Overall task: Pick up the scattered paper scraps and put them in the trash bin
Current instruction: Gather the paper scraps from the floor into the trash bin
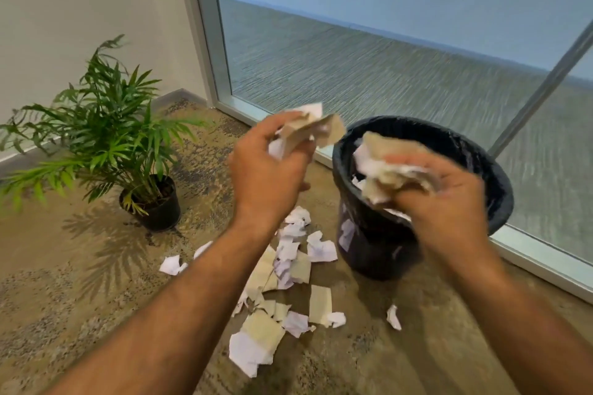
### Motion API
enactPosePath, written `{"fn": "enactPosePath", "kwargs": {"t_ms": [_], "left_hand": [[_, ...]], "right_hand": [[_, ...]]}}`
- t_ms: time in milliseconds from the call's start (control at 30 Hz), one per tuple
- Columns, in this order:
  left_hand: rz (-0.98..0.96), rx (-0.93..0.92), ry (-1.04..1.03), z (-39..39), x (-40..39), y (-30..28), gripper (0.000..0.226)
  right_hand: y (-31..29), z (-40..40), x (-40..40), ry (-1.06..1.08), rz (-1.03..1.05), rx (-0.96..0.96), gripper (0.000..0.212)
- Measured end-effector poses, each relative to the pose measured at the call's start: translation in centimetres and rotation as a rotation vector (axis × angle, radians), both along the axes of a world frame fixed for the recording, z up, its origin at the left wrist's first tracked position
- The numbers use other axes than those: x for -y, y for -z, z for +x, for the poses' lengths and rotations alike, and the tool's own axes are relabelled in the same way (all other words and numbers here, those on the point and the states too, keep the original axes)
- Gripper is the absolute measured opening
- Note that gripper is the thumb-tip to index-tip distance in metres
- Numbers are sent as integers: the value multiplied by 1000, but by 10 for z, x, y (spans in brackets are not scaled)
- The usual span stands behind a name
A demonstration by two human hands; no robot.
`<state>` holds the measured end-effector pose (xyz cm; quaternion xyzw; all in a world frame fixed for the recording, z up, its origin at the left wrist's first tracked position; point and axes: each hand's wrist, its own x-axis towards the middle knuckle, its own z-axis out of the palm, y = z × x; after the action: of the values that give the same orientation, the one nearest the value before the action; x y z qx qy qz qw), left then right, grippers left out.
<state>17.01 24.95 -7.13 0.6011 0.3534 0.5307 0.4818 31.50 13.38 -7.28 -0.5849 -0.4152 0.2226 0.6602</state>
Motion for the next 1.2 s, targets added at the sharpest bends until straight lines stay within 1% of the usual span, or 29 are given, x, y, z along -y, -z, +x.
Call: {"fn": "enactPosePath", "kwargs": {"t_ms": [67,100,133,200,233,267,333,367,400,467,500,567,633,700,767,833,867,900,933,967,1000,1067,1133,1200], "left_hand": [[53,-44,77,29,-2,-23,40],[44,-65,113,45,-4,-27,37],[21,-91,147,62,-6,-29,32],[-4,-186,197,93,-7,-25,28],[-6,-255,239,106,-6,-23,33],[-6,-333,296,116,-4,-19,43],[11,-473,441,128,-3,-14,75],[13,-508,503,129,-2,-14,88],[17,-523,547,128,-2,-14,96],[10,-504,606,121,-7,-12,102],[-15,-454,633,115,-11,-11,103],[-103,-294,668,102,-19,-9,101],[-161,-128,654,88,-27,-9,93],[-154,-35,526,72,-37,-5,77],[-112,-42,336,53,-48,7,57],[-71,-172,195,28,-63,29,44],[-48,-293,162,13,-69,43,42],[-32,-441,152,-3,-76,60,45],[-27,-604,158,-20,-81,80,51],[-30,-779,168,-37,-85,102,60],[-31,-957,179,-53,-86,124,71],[-57,-1252,229,-81,-84,162,96],[-140,-1404,303,-100,-73,192,113],[-218,-1478,349,-109,-59,215,128]], "right_hand": [[-21,34,-4,90,11,13,31],[-25,54,-8,128,-30,9,26],[-26,73,-13,165,-103,25,23],[-22,105,-25,213,-296,103,28],[-19,117,-30,212,-398,135,32],[-17,123,-33,187,-506,165,37],[-15,128,-38,100,-687,209,53],[-15,128,-39,81,-754,229,64],[-14,127,-40,89,-805,252,77],[-12,126,-42,141,-861,355,93],[-13,122,-43,162,-873,444,94],[-18,113,-47,199,-888,640,92],[-25,99,-50,254,-823,800,89],[-29,79,-51,292,-666,869,81],[-27,51,-52,284,-435,917,65],[-15,18,-57,219,-198,987,47],[-2,3,-61,165,-116,1027,40],[13,-11,-67,95,-76,1071,37],[32,-24,-73,6,-96,1107,36],[53,-35,-80,-94,-184,1122,37],[76,-42,-88,-190,-319,1108,40],[128,-48,-103,-340,-628,1061,59],[176,-47,-112,-448,-887,1064,88],[211,-44,-114,-558,-1058,1103,111]]}}
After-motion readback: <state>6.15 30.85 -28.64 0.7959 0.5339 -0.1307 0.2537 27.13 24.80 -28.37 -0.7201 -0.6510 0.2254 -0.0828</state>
